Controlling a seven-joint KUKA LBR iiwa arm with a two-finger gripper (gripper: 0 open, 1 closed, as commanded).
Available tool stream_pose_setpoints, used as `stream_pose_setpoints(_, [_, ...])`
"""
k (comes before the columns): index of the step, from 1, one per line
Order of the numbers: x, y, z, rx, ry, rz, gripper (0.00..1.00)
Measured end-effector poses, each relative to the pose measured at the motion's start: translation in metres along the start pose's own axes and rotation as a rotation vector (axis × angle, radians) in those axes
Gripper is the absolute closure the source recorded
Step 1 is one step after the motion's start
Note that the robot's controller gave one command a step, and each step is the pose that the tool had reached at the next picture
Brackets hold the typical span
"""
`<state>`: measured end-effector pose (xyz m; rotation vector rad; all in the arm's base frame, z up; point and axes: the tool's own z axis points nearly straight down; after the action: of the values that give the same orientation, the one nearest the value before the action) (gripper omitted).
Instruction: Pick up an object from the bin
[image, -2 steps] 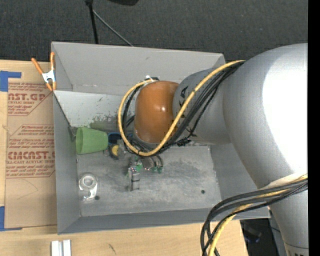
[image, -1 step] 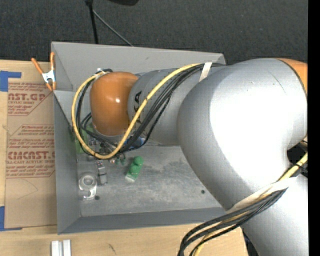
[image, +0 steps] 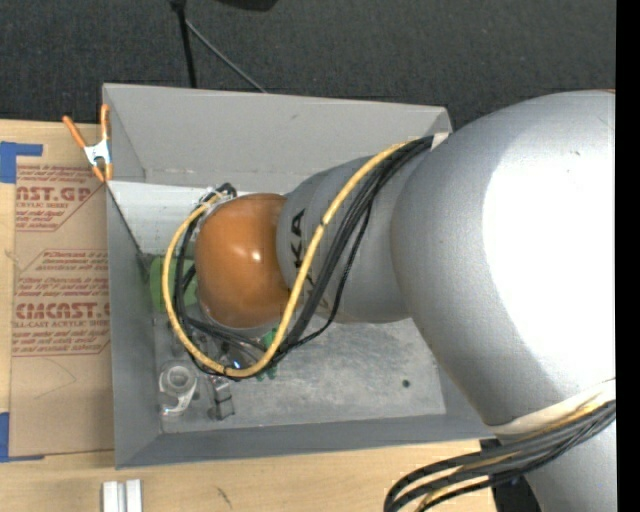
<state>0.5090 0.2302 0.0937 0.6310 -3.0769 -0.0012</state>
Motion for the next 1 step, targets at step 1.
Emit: stream_pose_setpoints(1, [-0.0005, -0.0004, 0.0002, -0.001, -0.001, 0.002, 1.00])
